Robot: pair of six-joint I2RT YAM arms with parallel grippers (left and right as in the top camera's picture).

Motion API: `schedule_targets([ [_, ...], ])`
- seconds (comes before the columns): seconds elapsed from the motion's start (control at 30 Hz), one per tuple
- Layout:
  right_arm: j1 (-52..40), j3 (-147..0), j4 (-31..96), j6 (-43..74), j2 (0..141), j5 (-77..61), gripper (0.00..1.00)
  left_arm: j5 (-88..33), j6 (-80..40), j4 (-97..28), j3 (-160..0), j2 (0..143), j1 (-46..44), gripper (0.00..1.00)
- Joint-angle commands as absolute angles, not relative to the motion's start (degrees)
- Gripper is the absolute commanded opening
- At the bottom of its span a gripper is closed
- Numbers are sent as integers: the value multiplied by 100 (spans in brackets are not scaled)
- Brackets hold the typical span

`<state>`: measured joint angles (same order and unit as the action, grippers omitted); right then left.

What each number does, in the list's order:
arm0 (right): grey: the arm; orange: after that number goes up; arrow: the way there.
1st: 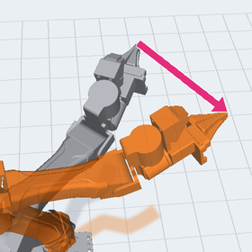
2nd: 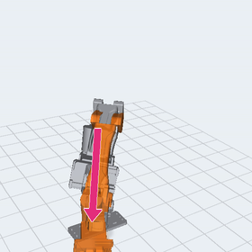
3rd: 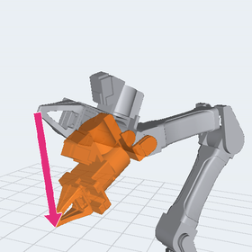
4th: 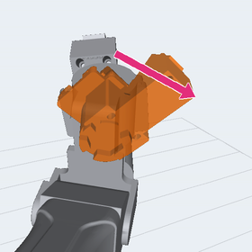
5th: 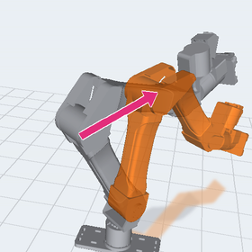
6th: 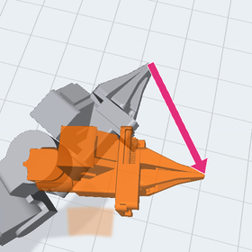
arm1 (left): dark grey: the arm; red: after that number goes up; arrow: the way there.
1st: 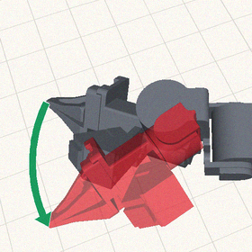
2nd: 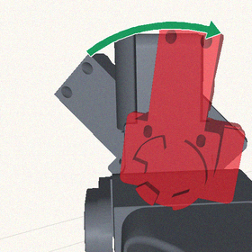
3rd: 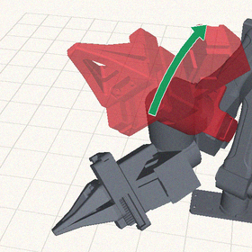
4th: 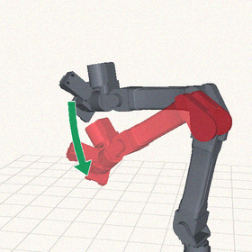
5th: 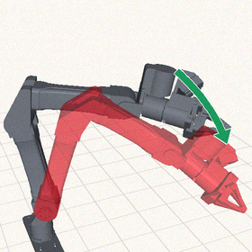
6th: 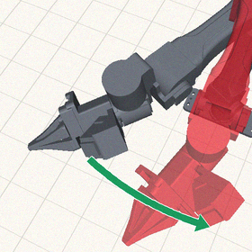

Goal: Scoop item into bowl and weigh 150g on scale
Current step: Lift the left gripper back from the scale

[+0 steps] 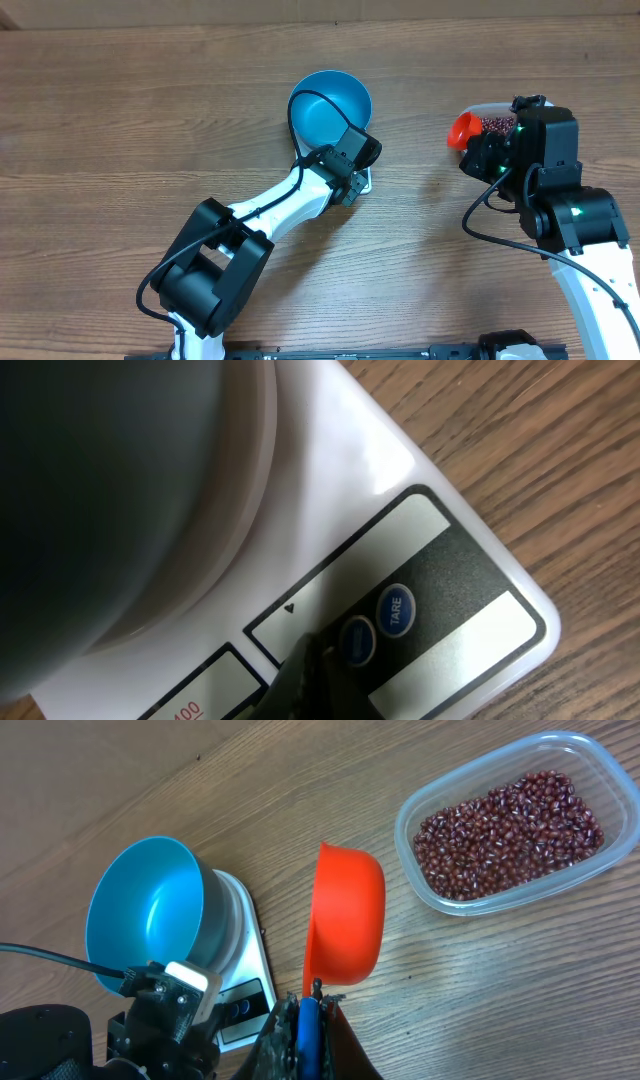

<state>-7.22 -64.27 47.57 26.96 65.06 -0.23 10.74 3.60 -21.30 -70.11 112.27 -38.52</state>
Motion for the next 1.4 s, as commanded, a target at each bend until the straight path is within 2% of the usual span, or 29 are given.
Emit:
schedule_targets([
  [0.0,-733,-6606,4705,2687,6506,-47,4,1116,467,-2359,-7000,11308,-3898,4],
  [0.47,-733,-6606,4709,2692,6506,-93,4,888,-329,-3704,-7002,9507,-3979,4],
  [0.53,-733,-6606,4709,2692,6506,-99,4,893,-506,-3911,-7002,9043,-3977,9],
  [0.57,-733,-6606,4707,2692,6506,-99,4,893,-543,-3970,-7002,8914,-3977,14],
  [0.63,-733,-6606,4709,2692,6506,-99,4,895,-607,-4106,-7002,8615,-3977,30],
  [0.67,-733,-6606,4713,2692,6506,-99,4,895,-609,-4193,-7002,8436,-3977,52],
  [0.7,-733,-6606,4722,2692,6506,-99,4,897,-609,-4300,-7002,8254,-3977,84],
  [0.73,-733,-6606,4729,2689,6506,-99,4,906,-633,-4377,-7002,8134,-3970,100],
  [1.0,-733,-6606,4727,2689,6506,-97,4,840,-884,-5002,-7002,7533,-3341,100],
  [1.13,-733,-6606,4729,2689,6506,-97,4,-486,128,-5168,-7002,7454,-2790,100],
  [1.37,-733,-6606,4729,2689,6506,-95,4,-384,113,-5443,-7002,7450,-2462,100],
])
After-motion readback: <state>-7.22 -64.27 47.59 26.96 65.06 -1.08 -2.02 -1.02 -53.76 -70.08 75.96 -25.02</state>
